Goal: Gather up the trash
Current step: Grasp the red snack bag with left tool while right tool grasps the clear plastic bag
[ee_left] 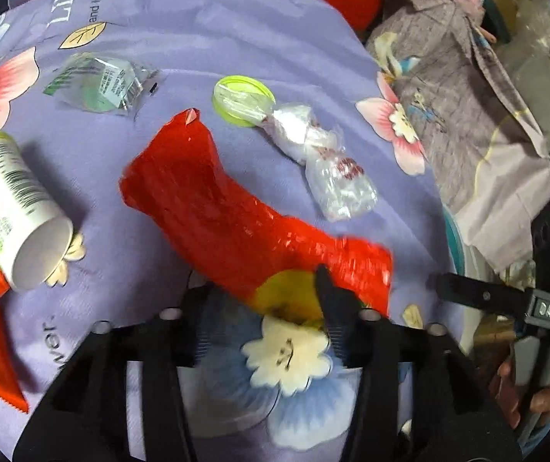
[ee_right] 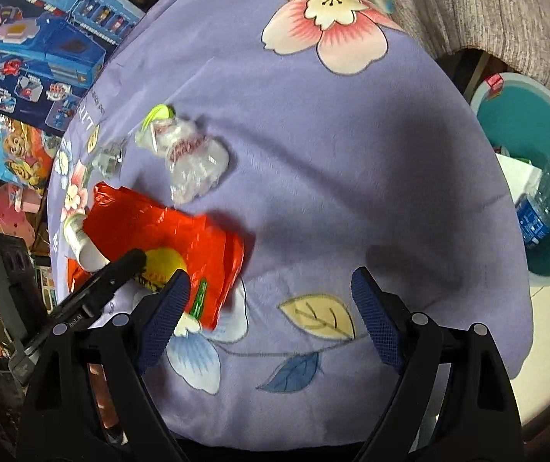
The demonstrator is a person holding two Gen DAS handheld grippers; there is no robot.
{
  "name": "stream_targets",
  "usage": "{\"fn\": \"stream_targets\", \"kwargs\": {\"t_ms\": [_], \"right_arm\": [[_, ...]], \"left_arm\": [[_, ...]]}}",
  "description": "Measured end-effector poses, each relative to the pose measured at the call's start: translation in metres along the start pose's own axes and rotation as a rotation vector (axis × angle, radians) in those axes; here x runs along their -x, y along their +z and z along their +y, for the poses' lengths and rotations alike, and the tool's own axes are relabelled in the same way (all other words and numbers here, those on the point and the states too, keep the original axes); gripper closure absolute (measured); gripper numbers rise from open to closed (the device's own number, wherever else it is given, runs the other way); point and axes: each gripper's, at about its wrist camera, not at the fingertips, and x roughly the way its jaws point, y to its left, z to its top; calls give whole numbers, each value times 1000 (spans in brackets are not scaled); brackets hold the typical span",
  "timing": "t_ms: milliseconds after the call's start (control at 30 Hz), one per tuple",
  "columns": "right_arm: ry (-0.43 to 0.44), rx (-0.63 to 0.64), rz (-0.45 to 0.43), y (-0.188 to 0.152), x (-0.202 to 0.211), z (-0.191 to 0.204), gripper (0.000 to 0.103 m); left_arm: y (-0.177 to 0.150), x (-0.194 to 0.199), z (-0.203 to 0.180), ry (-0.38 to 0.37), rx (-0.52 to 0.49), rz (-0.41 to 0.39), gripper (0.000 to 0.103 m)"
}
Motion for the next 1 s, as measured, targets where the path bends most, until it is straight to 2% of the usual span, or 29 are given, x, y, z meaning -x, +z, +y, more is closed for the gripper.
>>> {"fn": "stream_targets", "kwargs": {"t_ms": [133,200,233,267,333,500,700,767,800,833,867,933,967,1000], "right_arm": [[10,0,-4,16,-1,2,21],[12,4,-9,23,-1,3,21],[13,4,-13,27,0,3,21],[15,6,-18,32,1,3,21],[19,6,-29,43,1,5,21],[33,76,-33,65,-13,26,21],[62,166,23,88,-52,69,24],[56,197,38,91,-64,80,27],[53,209,43,91,-68,84,33],[47,221,50,91,-73,87,38],[41,226,63,91,-79,89,40],[36,237,78,89,-86,90,45],[16,264,59,86,-87,92,49],[1,281,49,84,-86,94,70]], "left_arm": [[12,-9,-7,0,5,2,52],[19,-11,-13,24,-22,-13,65],[23,-12,-16,29,-41,-15,83],[29,-13,-18,34,-64,-13,93],[36,-13,-22,53,-106,-21,94],[45,-17,-13,46,-103,5,94],[44,-15,18,47,-58,43,93],[43,-15,25,53,-50,52,86],[42,-14,27,55,-47,54,83],[41,-13,29,57,-44,54,74],[40,-12,29,55,-46,52,70],[38,-12,28,49,-56,52,69],[38,-14,26,45,-59,54,64],[38,-14,24,44,-65,47,63]]}}
